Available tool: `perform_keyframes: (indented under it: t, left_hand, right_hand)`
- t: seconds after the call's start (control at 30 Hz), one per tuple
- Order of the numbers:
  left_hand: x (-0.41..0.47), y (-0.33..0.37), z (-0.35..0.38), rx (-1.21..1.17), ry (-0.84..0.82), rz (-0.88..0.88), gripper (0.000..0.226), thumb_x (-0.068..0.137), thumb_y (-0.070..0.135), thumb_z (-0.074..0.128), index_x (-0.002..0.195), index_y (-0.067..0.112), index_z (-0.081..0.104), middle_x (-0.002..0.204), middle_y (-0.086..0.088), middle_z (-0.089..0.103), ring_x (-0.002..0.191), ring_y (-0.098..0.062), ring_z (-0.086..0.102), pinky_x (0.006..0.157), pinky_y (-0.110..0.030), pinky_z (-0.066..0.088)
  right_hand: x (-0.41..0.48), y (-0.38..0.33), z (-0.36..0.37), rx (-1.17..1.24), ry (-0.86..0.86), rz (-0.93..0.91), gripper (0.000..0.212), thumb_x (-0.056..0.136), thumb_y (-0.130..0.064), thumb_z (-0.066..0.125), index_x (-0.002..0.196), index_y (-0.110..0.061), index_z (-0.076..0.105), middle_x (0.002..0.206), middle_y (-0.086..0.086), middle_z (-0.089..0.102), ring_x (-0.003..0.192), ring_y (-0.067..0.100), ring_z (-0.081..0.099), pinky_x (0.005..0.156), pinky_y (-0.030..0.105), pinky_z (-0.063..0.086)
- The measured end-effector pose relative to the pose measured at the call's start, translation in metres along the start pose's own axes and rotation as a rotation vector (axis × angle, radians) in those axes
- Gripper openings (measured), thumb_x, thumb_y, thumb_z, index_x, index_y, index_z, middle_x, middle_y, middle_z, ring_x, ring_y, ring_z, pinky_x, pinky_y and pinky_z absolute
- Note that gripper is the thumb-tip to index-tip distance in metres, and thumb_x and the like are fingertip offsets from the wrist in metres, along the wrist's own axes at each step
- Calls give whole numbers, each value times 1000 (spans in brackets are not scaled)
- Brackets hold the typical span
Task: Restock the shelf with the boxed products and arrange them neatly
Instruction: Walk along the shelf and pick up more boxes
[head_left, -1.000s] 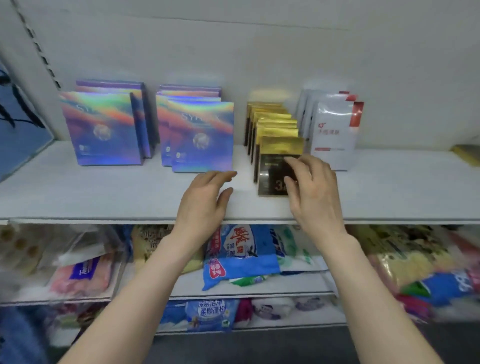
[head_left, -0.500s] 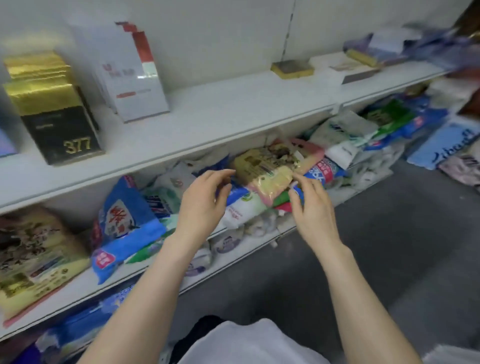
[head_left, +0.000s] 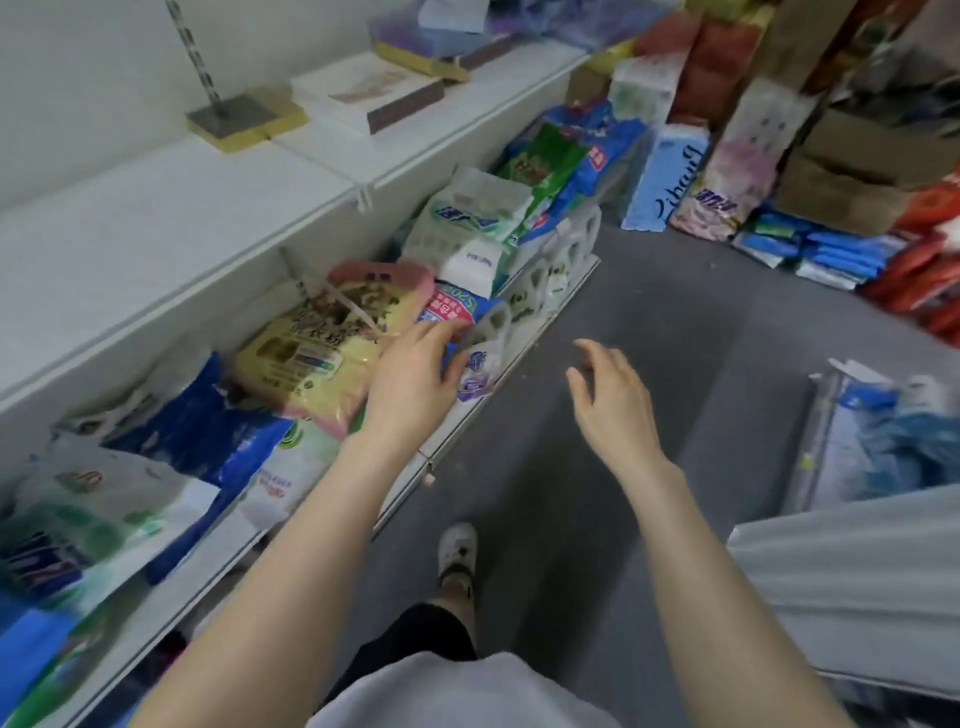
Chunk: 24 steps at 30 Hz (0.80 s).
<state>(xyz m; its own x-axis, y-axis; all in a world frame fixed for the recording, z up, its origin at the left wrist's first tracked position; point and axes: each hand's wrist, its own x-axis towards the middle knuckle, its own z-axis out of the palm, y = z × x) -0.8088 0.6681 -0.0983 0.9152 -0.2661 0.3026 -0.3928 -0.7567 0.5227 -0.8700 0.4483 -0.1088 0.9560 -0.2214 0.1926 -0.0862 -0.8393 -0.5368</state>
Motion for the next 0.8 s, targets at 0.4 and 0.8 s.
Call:
perform_keyframes:
  t: [0.4, 0.8]
  left_hand:
    - [267, 32, 66, 27, 38, 145, 35, 93, 30, 56, 128, 25, 58, 119, 1, 61, 106, -21, 60, 83, -38, 51]
    - [554, 49, 105, 209, 124, 149, 43, 88, 24, 64, 129, 15, 56, 124, -13, 57, 107, -36, 56, 88, -42, 44]
  right_hand:
    - [238, 69, -40, -46, 41, 3, 39, 101, -27, 48, 139, -17, 47, 129, 4, 55, 117, 20, 53, 96, 32, 41]
    - [539, 121, -81, -92, 13, -203, 44, 101, -28, 48, 143, -17, 42, 133, 8, 54, 121, 25, 52, 93, 35, 40]
